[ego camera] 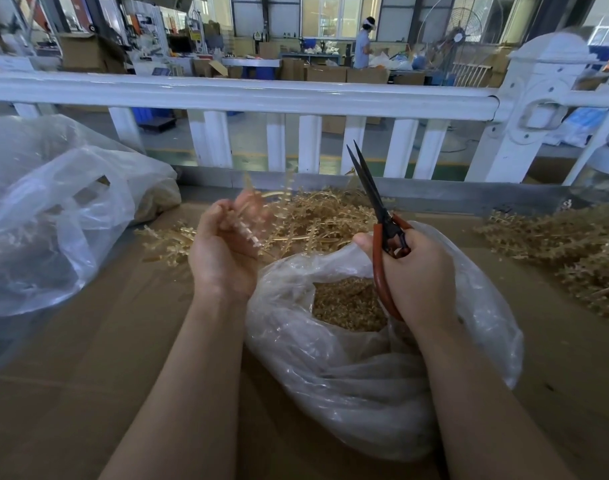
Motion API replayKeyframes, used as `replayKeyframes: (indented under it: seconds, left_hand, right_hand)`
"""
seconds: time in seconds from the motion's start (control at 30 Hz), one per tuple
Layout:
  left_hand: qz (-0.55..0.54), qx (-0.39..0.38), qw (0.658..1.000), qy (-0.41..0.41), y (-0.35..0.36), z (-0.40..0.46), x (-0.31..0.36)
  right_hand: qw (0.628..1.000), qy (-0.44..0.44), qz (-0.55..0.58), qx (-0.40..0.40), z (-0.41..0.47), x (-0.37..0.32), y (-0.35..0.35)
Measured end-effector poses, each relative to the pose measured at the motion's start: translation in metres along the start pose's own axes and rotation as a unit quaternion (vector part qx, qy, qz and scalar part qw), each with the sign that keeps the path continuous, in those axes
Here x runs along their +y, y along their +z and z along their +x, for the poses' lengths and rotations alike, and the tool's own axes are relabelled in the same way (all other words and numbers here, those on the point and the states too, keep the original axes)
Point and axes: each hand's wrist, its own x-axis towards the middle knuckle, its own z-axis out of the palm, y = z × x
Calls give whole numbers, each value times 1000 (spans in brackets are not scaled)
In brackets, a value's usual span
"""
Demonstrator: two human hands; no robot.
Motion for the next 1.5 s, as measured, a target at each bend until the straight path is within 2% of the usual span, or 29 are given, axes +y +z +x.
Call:
replayKeyframes:
  seconds: [0.13,0.2,0.43,0.57,0.63,0.8,0.83,0.93,0.97,1.03,1.1,1.13,1.23,1.3,1.33,1.4,1.5]
  left_hand:
    - [0,163,984,65,-13,12,9]
    - [-2,217,973,79,-18,14,11]
    - [74,333,930,139,-23,16,6]
    - [188,392,888,153,-25,15,8]
    - [251,373,880,156,-24,14,8]
    - [467,311,802,205,-17,6,4]
    - [502,309,779,213,-15,4,3]
    - [630,285,676,255,-10,-2,0]
    - [655,248,658,277,-9,-3,-3]
    - [682,141,650,303,-6,-5,-9]
    - [702,21,645,301,-4,-7,-17]
    - [718,-39,630,291,-3,-8,-22]
    - [803,-183,530,201,-7,-8,-39]
    - [846,-228,468,114,-11,-4,-46]
    - [857,-236,450,87,-13,-2,-48]
    - [862,-234,443,75,-15,1,-50]
    - [844,-223,476,107,-16,1,-51]
  right_hand:
    - [1000,4,-8,-2,0,1,-1]
    - [1000,2,-10,-3,0,1,-1]
    - [1000,-2,-20,-6,0,1,-1]
    - [1000,-3,-21,-4,0,1,-1]
    - [999,-1,-33,-6,0,1,-1]
    - [999,5,-35,-9,1,4,0]
    - [999,4,-36,-8,1,5,0]
    - [999,6,-38,-2,1,4,0]
    - [999,7,-38,-1,1,4,0]
    - [999,9,-38,-2,1,4,2]
    - [999,11,-37,-7,2,5,2]
    - [999,12,-35,-10,2,6,2]
    - [999,10,-37,-11,3,7,1]
    - [999,9,-40,-11,2,7,1]
    - [999,11,-41,-11,2,7,1]
    - [999,14,-40,-9,1,5,2]
    - [999,15,-39,-6,0,3,2]
